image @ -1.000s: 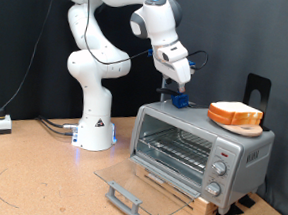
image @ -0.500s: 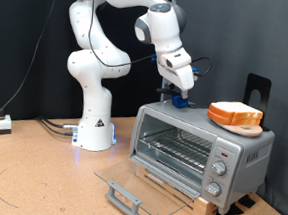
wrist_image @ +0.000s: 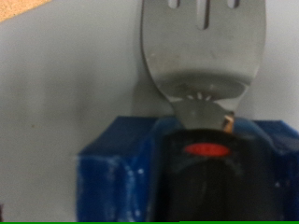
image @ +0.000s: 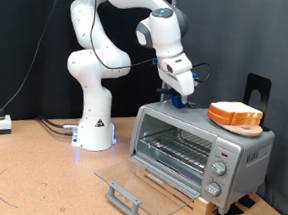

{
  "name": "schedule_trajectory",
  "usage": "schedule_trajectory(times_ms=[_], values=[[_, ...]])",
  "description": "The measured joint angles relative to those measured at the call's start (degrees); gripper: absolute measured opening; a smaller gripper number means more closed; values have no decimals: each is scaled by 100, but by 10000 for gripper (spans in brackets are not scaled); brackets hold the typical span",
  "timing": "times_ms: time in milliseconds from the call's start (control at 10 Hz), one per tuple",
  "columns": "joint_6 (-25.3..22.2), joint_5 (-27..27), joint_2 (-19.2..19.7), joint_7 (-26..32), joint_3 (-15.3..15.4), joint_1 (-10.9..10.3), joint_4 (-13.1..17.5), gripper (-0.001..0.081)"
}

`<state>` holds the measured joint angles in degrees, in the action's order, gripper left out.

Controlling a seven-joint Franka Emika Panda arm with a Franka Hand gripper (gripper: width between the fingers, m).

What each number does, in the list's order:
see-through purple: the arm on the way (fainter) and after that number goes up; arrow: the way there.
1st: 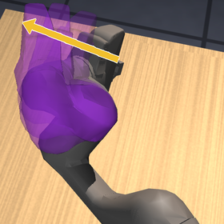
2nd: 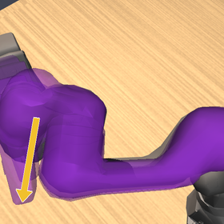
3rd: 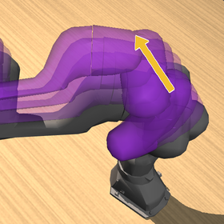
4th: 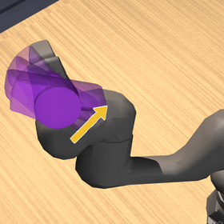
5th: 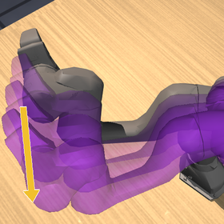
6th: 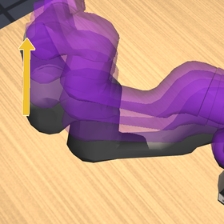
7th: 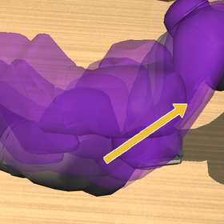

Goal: Make a piece of toast with the oven

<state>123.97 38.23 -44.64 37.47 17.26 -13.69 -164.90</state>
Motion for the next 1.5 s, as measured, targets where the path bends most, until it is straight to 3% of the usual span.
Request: schedule_trajectory(times_ms=[900, 1000, 1100, 1300, 1500], values=[[63, 24, 130, 64, 29, -1, -3, 809], [64, 24, 134, 64, 29, -1, -3, 669], [65, 24, 140, 64, 29, -1, -2, 669], [70, 25, 159, 64, 29, 1, -4, 394], [70, 25, 191, 64, 29, 1, -4, 396]])
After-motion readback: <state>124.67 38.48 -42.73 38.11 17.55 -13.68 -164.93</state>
